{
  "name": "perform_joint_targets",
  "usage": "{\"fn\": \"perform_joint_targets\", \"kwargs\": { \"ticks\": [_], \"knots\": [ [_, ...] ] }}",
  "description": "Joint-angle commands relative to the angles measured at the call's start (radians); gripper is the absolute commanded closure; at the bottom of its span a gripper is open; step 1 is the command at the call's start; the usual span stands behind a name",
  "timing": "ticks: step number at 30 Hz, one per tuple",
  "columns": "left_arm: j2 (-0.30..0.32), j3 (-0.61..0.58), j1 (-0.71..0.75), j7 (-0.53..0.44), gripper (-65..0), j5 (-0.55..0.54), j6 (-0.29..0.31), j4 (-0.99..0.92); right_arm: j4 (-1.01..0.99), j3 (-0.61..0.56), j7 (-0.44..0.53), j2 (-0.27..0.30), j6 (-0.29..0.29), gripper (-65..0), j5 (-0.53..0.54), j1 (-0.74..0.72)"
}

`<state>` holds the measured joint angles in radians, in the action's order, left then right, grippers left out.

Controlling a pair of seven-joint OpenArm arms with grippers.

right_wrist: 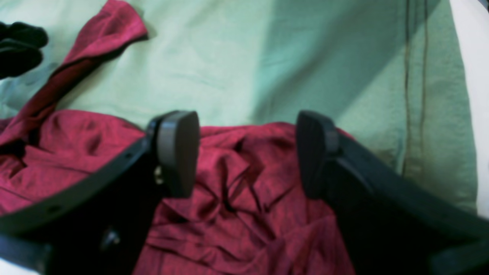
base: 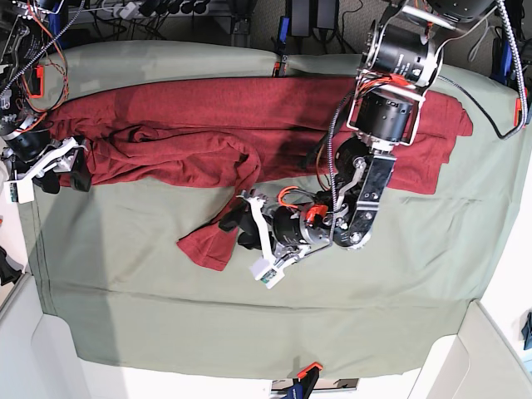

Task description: Fold the T-shirt properly

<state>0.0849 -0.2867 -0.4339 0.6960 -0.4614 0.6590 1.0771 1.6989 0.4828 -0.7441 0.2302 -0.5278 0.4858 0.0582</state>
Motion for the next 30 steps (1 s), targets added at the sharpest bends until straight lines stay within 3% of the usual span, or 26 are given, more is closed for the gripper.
{"fn": "perform_joint_targets", "kwargs": {
  "ticks": [1, 6, 12, 21, 26, 28, 30],
  "knots": [
    [-0.014, 0.005, -0.035, -0.030, -35.9, 0.011, 0.005, -0.003, 0.016, 0.004, 0.020, 0.014, 0.001, -39.6, 0.020, -0.011],
    [-0.052, 0.005, -0.034, -0.151, -35.9, 0.151, -0.127, -0.062, 0.016, 0.004, 0.006, 0.014, 0.000, -39.6, 0.020, -0.010],
    [-0.057, -0.007, -0.029, -0.146, -35.9, 0.244, -0.139, -0.063, 0.016, 0.004, 0.007, 0.013, 0.000, -39.6, 0.039, -0.011],
    [-0.057, -0.185, -0.029, -0.147, -35.9, 0.241, -0.198, -0.063, 0.016, 0.004, 0.006, 0.013, 0.000, -39.6, 0.038, -0.011],
    [-0.068, -0.207, -0.029, -0.146, -35.7, 0.241, -0.229, -0.063, 0.016, 0.004, 0.006, 0.013, 0.001, -39.6, 0.038, -0.011],
    [-0.075, -0.207, -0.029, -0.146, -30.5, 0.241, -0.229, -0.063, 0.016, 0.004, 0.006, 0.013, 0.000, -39.6, 0.038, -0.011],
    [-0.080, -0.207, -0.029, -0.146, -16.7, 0.243, -0.229, -0.063, 0.016, 0.004, 0.006, 0.013, 0.000, -39.6, 0.039, -0.011]
  ]
}}
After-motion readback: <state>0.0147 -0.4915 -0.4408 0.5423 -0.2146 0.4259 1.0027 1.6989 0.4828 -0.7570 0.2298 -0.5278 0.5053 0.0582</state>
